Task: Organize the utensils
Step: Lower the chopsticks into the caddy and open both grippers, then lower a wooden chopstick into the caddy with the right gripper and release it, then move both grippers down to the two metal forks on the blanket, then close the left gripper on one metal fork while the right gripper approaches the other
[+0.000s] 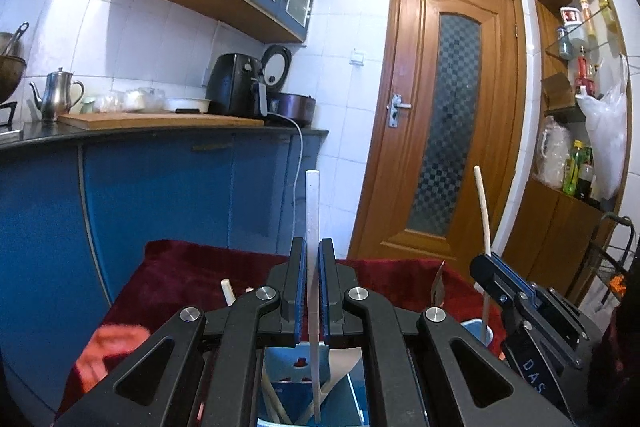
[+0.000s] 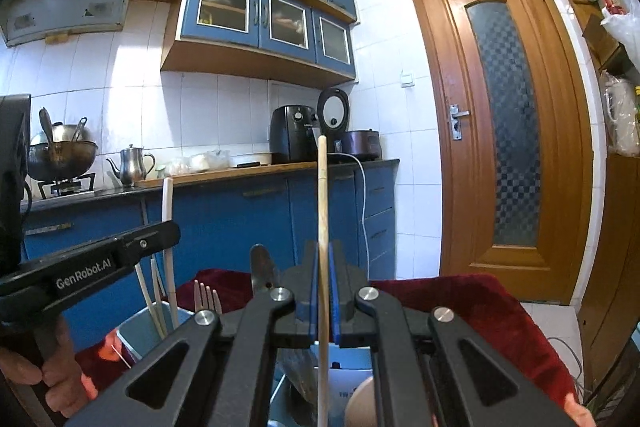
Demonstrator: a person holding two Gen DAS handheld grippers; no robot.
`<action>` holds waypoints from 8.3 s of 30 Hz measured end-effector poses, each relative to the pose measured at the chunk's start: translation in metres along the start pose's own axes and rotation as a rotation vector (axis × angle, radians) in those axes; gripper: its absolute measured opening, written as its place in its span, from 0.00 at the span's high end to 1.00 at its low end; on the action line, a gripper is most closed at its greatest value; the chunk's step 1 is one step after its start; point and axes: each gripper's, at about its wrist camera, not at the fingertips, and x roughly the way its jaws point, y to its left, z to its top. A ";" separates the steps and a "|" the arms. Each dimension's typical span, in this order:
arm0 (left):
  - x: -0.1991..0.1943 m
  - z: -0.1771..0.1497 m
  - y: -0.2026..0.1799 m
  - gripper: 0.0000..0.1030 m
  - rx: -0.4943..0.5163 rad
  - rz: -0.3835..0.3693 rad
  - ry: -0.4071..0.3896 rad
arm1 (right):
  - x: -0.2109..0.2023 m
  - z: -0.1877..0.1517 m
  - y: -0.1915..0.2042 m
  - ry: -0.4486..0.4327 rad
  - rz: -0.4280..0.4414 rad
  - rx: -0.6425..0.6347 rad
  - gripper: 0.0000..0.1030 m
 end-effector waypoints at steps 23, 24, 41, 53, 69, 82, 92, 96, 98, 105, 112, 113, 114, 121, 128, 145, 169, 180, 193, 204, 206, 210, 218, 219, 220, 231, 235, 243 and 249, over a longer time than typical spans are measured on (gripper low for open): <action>-0.058 0.008 -0.001 0.87 -0.009 0.002 0.092 | -0.037 0.023 -0.008 0.109 0.026 0.046 0.81; -0.060 0.007 -0.001 0.87 -0.007 0.004 0.106 | -0.039 0.022 -0.010 0.132 0.021 0.050 0.81; -0.084 -0.023 0.004 0.87 0.026 0.033 0.263 | -0.057 -0.013 -0.027 0.412 0.020 0.142 0.81; -0.076 -0.038 0.019 0.87 -0.007 0.048 0.297 | -0.031 -0.039 -0.029 0.589 0.022 0.169 0.81; -0.070 -0.044 0.022 0.87 -0.018 0.032 0.312 | -0.029 -0.041 -0.033 0.664 0.107 0.274 0.93; -0.070 -0.045 0.020 0.87 -0.014 0.028 0.310 | -0.050 0.014 -0.011 0.379 0.064 0.123 0.94; -0.069 -0.047 0.018 0.87 -0.014 0.023 0.311 | -0.022 0.031 -0.007 0.238 -0.020 0.060 0.94; -0.067 -0.051 0.017 0.87 -0.015 0.019 0.318 | -0.006 0.020 -0.003 0.278 -0.034 0.013 0.94; -0.066 -0.051 0.017 0.87 -0.014 0.018 0.320 | -0.002 0.014 -0.004 0.307 -0.023 0.016 0.93; -0.067 -0.050 0.018 0.87 -0.017 0.013 0.319 | -0.014 0.019 -0.006 0.283 -0.004 0.045 0.79; -0.083 -0.045 0.016 0.87 -0.014 0.007 0.307 | -0.042 0.031 -0.003 0.276 0.018 0.073 0.79; -0.086 -0.044 0.016 0.87 -0.015 0.005 0.305 | -0.046 0.032 -0.003 0.281 0.023 0.079 0.79; -0.090 -0.043 0.015 0.87 -0.015 0.004 0.302 | -0.049 0.033 -0.002 0.287 0.029 0.085 0.79; -0.124 -0.035 0.012 0.87 -0.004 0.000 0.291 | -0.079 0.037 0.000 0.344 0.058 0.156 0.79; -0.152 -0.038 0.010 0.87 -0.005 -0.006 0.309 | -0.110 0.031 0.004 0.413 0.051 0.188 0.79; -0.178 -0.078 0.024 0.87 -0.041 0.016 0.398 | -0.133 -0.035 0.030 0.635 0.092 0.162 0.79; -0.165 -0.108 0.045 0.87 -0.081 0.037 0.469 | -0.115 -0.100 0.064 0.844 0.132 0.074 0.79; -0.162 -0.112 0.048 0.87 -0.092 0.033 0.475 | -0.108 -0.099 0.071 0.893 0.151 0.019 0.79; -0.160 -0.116 0.050 0.87 -0.106 0.026 0.479 | -0.091 -0.102 0.069 0.926 0.111 -0.001 0.88; -0.156 -0.119 0.045 0.87 -0.098 0.010 0.496 | -0.079 -0.108 0.051 0.916 0.134 0.114 0.95; -0.155 -0.119 0.043 0.87 -0.096 0.007 0.502 | -0.084 -0.108 0.046 0.886 0.127 0.130 0.95; -0.152 -0.120 0.038 0.87 -0.089 0.000 0.513 | -0.092 -0.105 0.034 0.851 0.083 0.136 0.95; -0.137 -0.124 0.014 0.87 -0.072 -0.059 0.554 | -0.105 -0.103 0.007 0.842 0.038 0.165 0.95; -0.135 -0.125 0.011 0.87 -0.069 -0.064 0.556 | -0.107 -0.103 0.002 0.841 0.032 0.176 0.95; -0.133 -0.125 0.009 0.87 -0.067 -0.071 0.562 | -0.108 -0.104 -0.001 0.840 0.026 0.183 0.95; -0.098 -0.137 -0.005 0.87 -0.148 -0.149 0.648 | -0.111 -0.106 -0.018 0.830 0.028 0.232 0.94; -0.086 -0.143 -0.006 0.87 -0.183 -0.169 0.678 | -0.112 -0.106 -0.021 0.831 0.044 0.238 0.94; -0.065 -0.149 -0.015 0.86 -0.221 -0.194 0.719 | -0.116 -0.100 -0.024 0.821 0.071 0.239 0.93; -0.055 -0.151 -0.019 0.86 -0.240 -0.196 0.729 | -0.115 -0.096 -0.031 0.809 0.070 0.238 0.92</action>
